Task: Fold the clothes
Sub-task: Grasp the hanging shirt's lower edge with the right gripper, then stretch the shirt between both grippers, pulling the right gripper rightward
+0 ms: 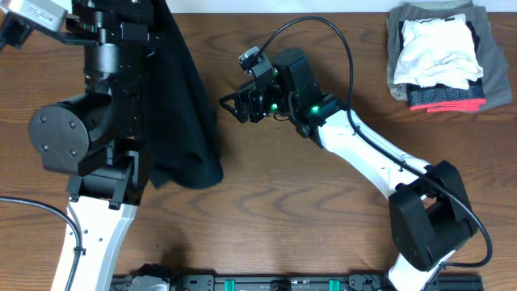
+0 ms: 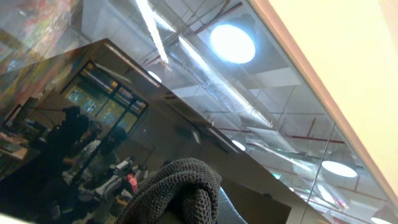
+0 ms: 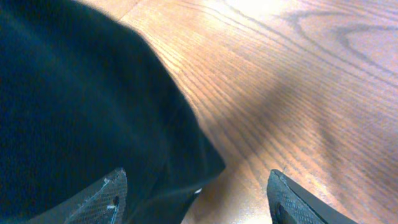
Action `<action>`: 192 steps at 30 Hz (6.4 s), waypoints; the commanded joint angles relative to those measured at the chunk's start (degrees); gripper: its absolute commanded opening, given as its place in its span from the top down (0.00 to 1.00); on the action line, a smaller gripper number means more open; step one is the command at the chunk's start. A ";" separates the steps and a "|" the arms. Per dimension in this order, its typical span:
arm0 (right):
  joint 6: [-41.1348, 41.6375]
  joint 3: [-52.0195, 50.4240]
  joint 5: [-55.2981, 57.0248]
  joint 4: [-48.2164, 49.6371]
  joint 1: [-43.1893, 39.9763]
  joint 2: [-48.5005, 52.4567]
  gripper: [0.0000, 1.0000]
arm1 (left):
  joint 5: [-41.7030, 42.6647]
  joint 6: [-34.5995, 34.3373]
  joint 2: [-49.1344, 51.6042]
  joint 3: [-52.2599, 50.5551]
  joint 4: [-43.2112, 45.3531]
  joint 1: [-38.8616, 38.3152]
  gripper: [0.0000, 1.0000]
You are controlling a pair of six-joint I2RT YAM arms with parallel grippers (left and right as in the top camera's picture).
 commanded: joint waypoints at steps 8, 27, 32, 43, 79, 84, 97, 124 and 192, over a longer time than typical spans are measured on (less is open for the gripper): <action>0.68 0.59 -3.80 -4.28 -0.72 0.90 0.24 | 0.98 5.03 -1.46 1.77 -4.33 0.20 0.94; -1.09 0.59 -10.58 -16.50 -2.54 0.87 0.26 | -10.03 17.88 0.00 1.75 -16.22 0.24 0.94; -1.09 0.57 -5.62 -17.99 -0.13 0.87 0.27 | -10.03 18.14 0.00 1.75 -15.21 0.24 0.94; -2.05 0.48 6.16 -19.93 0.24 1.18 0.27 | -11.96 19.32 -0.02 1.75 -15.04 0.24 0.94; -16.90 19.37 5.33 -35.47 -24.50 -9.35 0.99 | -20.52 28.85 -1.22 1.75 -21.62 3.39 0.94; -19.52 22.97 14.38 -39.89 -25.31 -11.34 0.99 | -20.55 30.08 -1.84 1.75 -24.02 5.55 0.94; -20.39 24.63 16.17 -45.70 -28.83 -16.79 0.97 | -20.46 30.25 -6.69 1.75 -30.23 8.22 0.94; -17.11 24.61 11.23 -51.78 -26.75 -15.58 0.99 | -18.71 28.92 -8.55 1.75 -54.21 8.22 0.94; 3.80 -23.85 17.20 -27.12 -27.56 -10.64 0.78 | -3.45 26.34 11.15 1.60 -86.93 8.22 0.94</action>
